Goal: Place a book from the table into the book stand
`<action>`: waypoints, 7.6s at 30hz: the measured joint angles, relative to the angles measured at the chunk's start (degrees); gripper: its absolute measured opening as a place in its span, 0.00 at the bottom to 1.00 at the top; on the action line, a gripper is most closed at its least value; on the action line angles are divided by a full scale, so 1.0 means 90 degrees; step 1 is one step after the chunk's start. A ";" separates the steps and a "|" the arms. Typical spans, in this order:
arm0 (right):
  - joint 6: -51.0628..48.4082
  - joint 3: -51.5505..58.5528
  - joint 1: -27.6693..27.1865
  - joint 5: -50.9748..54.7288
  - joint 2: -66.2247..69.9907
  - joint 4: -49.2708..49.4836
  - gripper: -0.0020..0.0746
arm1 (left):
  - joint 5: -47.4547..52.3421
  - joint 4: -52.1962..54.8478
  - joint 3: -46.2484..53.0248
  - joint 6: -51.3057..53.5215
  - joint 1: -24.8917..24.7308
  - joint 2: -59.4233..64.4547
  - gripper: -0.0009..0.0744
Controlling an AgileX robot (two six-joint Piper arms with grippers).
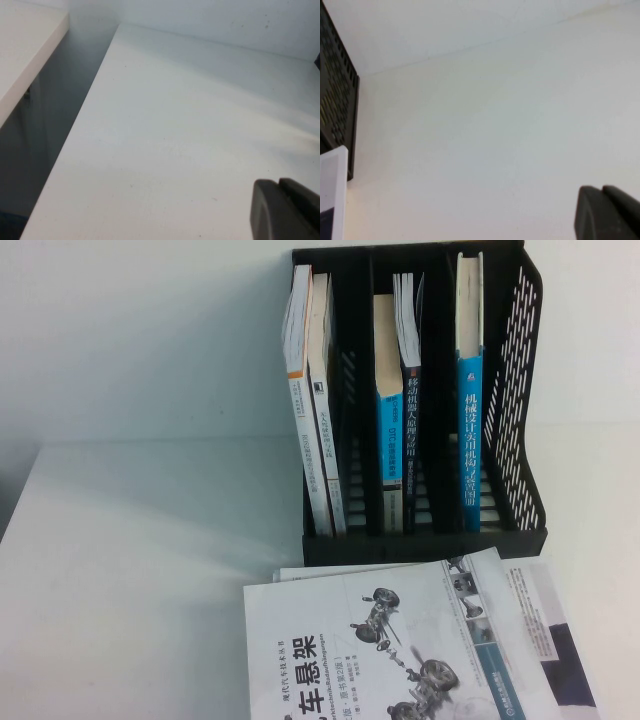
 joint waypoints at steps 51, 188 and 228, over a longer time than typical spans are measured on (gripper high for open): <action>0.0000 0.0048 0.0000 -0.2416 0.0000 -0.0083 0.02 | -0.1676 -0.1578 0.0066 -0.0756 0.0000 0.0000 0.01; -0.7427 -0.6048 0.1136 0.2567 1.1489 0.8518 0.02 | 0.4042 -0.6411 -0.3935 0.5373 0.1336 0.9579 0.31; -0.7427 -0.6036 0.1400 0.2570 1.1350 0.8417 0.02 | 0.3931 -0.8346 -0.3935 0.7280 -0.0259 1.1240 0.17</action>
